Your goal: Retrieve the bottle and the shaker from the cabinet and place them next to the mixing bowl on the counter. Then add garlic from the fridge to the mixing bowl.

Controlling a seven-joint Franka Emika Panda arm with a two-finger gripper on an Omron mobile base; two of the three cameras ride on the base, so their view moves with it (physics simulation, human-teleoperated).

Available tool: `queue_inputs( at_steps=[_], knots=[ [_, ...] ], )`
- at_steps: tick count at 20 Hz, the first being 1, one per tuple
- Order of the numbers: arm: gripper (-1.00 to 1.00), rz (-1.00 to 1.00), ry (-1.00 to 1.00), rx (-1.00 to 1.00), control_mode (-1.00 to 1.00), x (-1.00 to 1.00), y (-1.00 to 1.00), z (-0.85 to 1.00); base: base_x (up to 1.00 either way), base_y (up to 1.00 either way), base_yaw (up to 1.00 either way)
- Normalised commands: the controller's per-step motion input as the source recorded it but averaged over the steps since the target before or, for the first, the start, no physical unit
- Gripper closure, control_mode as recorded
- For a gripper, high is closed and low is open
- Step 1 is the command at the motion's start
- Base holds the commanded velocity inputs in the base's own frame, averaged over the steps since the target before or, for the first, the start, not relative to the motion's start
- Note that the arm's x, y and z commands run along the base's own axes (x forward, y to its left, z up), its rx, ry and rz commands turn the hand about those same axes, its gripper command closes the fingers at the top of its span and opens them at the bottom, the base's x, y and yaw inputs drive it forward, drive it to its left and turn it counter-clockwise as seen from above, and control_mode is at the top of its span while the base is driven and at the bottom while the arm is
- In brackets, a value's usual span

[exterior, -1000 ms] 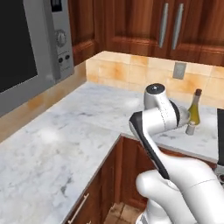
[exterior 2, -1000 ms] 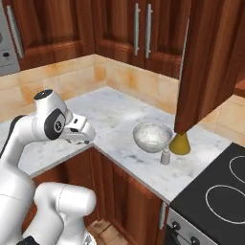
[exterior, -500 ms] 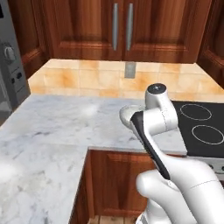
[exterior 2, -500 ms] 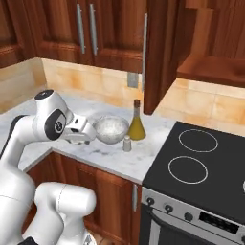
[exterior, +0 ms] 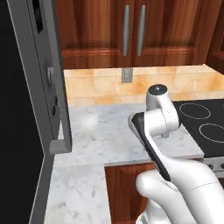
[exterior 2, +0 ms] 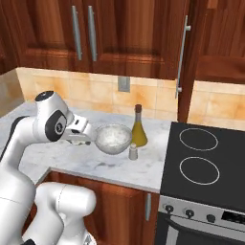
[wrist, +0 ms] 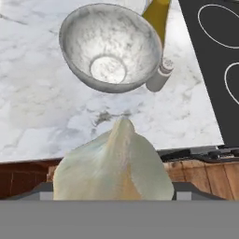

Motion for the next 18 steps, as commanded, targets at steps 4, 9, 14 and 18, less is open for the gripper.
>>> queue_inputs(
  at_steps=[4, 9, 14, 18],
  knots=[
    [1.0, 0.0, 0.0, 0.0, 1.0, 0.0, 0.0, 0.0, 0.64, 0.07, -0.44],
    [1.0, 0.0, 0.0, 0.0, 1.0, 0.0, 0.0, 0.0, 0.33, 0.23, -0.24],
    [1.0, 0.0, 0.0, 0.0, 1.0, 0.0, 0.0, 0.0, 0.3, 0.29, -0.15],
    [1.0, 0.0, 0.0, 0.0, 1.0, 0.0, 0.0, 0.0, 0.33, 0.37, -0.14]
  ],
)
